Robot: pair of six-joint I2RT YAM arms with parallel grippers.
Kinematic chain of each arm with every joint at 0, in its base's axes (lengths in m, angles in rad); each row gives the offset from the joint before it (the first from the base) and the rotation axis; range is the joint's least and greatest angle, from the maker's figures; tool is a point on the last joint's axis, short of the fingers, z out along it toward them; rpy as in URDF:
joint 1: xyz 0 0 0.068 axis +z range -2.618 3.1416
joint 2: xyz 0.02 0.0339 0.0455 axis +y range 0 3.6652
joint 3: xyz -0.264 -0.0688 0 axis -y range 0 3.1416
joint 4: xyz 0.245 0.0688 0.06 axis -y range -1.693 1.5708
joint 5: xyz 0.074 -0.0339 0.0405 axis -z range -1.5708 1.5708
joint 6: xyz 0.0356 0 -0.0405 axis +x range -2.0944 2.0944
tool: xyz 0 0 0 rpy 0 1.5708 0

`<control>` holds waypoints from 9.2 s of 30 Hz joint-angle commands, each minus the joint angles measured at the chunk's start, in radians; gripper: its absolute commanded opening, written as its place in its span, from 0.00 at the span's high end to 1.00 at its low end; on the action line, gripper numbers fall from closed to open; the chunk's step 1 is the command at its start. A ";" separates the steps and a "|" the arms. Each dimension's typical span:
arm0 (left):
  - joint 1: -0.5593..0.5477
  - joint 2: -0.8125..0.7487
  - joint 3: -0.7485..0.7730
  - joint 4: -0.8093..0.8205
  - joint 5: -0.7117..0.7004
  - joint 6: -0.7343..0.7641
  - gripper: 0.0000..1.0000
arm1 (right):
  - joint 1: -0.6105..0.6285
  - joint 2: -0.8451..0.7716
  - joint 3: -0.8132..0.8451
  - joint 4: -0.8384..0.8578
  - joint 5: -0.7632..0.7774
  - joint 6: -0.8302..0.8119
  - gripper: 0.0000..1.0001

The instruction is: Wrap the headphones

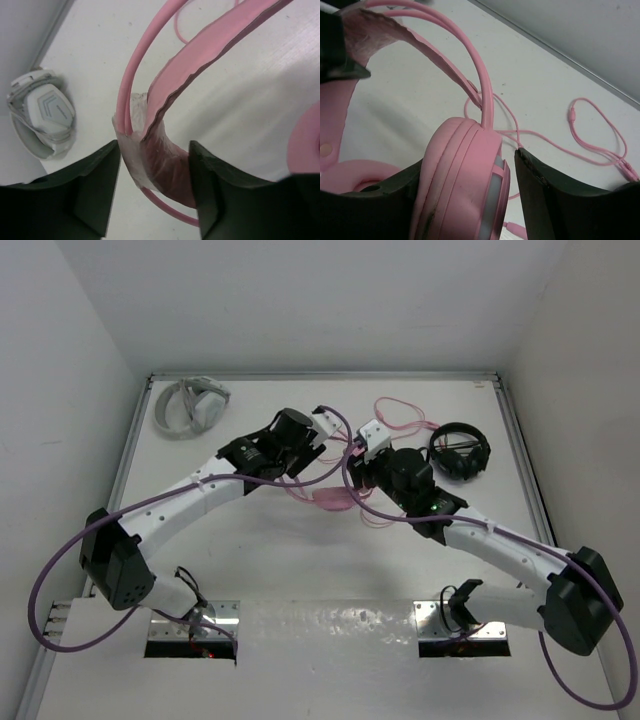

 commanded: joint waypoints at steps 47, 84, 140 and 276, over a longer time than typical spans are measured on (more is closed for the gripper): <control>0.135 0.079 0.003 0.134 0.222 -0.059 0.71 | -0.003 -0.074 0.090 -0.055 -0.213 0.019 1.00; 0.642 0.154 1.014 -0.183 0.939 -0.513 1.00 | -0.202 0.343 0.005 0.513 -0.380 0.091 0.01; 0.575 0.403 0.537 0.036 0.672 -0.409 1.00 | 0.301 0.553 1.012 -0.974 -0.299 -0.008 1.00; 0.573 0.317 0.945 0.215 0.164 -0.303 1.00 | 0.129 0.396 -0.052 0.436 -0.439 0.145 1.00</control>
